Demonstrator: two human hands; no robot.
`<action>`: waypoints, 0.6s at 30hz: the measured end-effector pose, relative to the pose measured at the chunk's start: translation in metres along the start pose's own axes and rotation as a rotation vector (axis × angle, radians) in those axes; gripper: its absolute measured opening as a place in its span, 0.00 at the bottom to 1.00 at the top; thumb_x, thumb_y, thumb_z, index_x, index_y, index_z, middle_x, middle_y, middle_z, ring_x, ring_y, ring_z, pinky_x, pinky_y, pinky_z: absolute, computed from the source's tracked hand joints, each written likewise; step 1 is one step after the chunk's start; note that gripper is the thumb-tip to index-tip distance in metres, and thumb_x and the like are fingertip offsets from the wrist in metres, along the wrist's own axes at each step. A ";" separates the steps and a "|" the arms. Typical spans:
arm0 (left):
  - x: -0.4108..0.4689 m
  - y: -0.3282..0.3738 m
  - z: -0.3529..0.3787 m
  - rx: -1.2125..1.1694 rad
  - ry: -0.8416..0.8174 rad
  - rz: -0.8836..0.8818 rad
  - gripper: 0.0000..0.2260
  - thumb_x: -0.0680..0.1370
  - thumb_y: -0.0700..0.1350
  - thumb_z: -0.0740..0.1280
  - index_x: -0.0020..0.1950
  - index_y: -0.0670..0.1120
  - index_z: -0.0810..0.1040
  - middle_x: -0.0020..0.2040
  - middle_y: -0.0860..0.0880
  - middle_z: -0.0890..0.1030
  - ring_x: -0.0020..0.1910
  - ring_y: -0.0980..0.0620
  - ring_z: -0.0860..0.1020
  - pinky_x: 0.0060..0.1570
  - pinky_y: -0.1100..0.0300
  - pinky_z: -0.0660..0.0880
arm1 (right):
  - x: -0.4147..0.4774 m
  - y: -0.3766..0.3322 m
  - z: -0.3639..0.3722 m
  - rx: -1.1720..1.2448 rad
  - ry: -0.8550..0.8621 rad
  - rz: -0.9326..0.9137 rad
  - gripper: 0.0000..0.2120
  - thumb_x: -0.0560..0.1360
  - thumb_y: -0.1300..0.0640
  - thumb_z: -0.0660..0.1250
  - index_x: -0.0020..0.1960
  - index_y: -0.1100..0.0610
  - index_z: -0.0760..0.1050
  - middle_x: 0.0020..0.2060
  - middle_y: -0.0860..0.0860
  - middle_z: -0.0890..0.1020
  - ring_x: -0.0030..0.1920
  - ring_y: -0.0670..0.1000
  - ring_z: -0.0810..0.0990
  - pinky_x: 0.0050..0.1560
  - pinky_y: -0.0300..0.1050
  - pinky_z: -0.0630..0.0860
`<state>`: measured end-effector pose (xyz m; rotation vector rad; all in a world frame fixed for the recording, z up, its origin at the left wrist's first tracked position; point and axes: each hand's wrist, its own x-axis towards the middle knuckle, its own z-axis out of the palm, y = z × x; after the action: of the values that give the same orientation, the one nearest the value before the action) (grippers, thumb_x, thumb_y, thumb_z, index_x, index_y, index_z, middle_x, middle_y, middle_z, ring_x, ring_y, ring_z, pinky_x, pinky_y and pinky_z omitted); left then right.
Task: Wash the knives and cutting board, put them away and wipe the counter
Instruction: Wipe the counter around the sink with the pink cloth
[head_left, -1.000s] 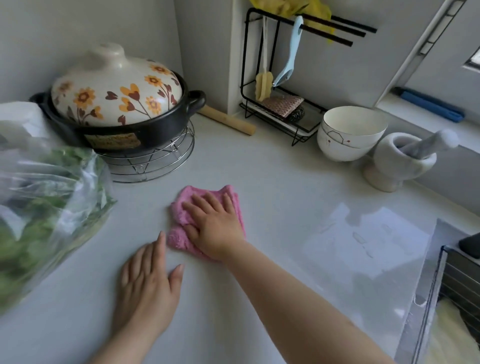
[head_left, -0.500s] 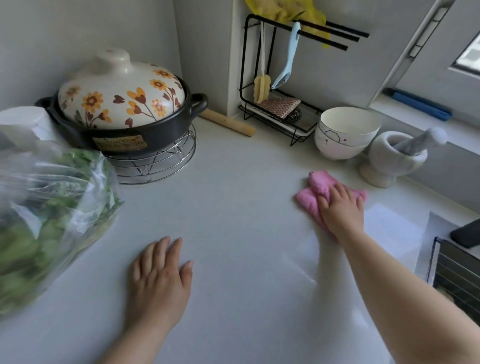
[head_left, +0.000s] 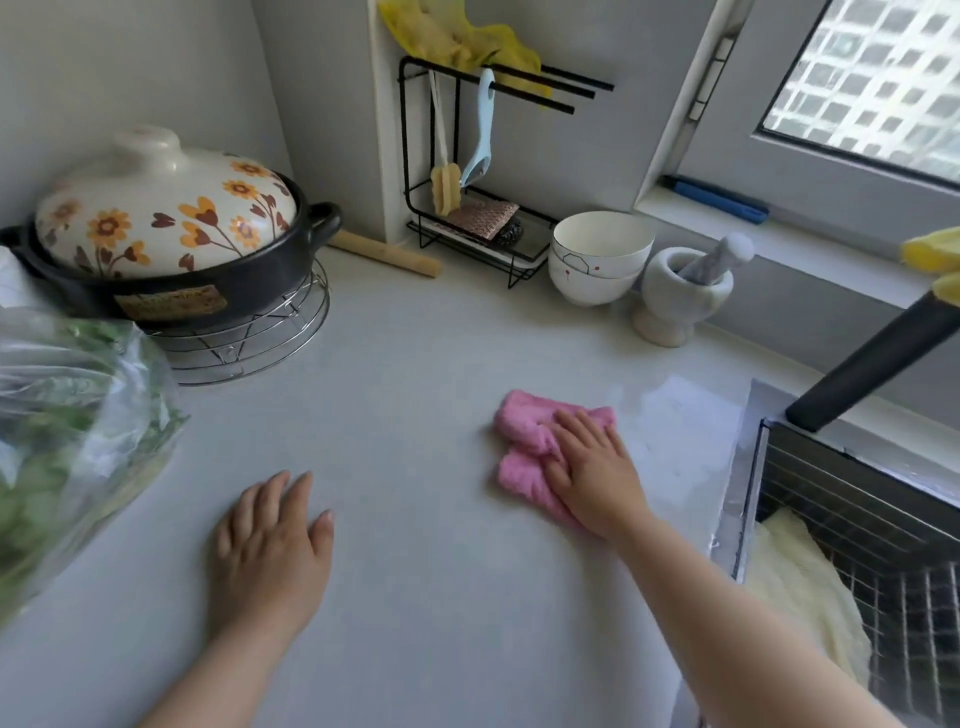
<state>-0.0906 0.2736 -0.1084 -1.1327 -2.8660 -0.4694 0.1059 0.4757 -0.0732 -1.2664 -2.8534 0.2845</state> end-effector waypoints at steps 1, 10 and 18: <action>-0.001 0.000 0.000 -0.009 -0.008 -0.002 0.27 0.70 0.53 0.51 0.54 0.37 0.79 0.54 0.35 0.80 0.54 0.34 0.76 0.51 0.39 0.71 | -0.003 0.018 -0.005 -0.001 -0.004 0.114 0.36 0.70 0.41 0.39 0.71 0.53 0.66 0.73 0.50 0.63 0.74 0.49 0.59 0.74 0.46 0.52; -0.005 0.008 -0.006 -0.054 0.000 -0.046 0.26 0.69 0.50 0.57 0.61 0.36 0.75 0.63 0.35 0.74 0.64 0.34 0.68 0.62 0.40 0.61 | -0.074 -0.058 0.026 0.001 -0.006 -0.055 0.26 0.67 0.41 0.53 0.56 0.49 0.80 0.56 0.50 0.82 0.57 0.52 0.81 0.62 0.51 0.61; -0.003 0.007 -0.008 -0.085 -0.053 -0.049 0.20 0.76 0.48 0.60 0.65 0.38 0.72 0.68 0.37 0.70 0.69 0.36 0.63 0.67 0.45 0.56 | -0.065 0.029 -0.004 -0.006 -0.043 0.125 0.42 0.65 0.36 0.34 0.74 0.50 0.59 0.75 0.49 0.58 0.76 0.49 0.54 0.74 0.44 0.47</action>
<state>-0.0840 0.2740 -0.0992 -1.1052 -2.9522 -0.5773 0.1714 0.4473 -0.0697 -1.4602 -2.8171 0.3088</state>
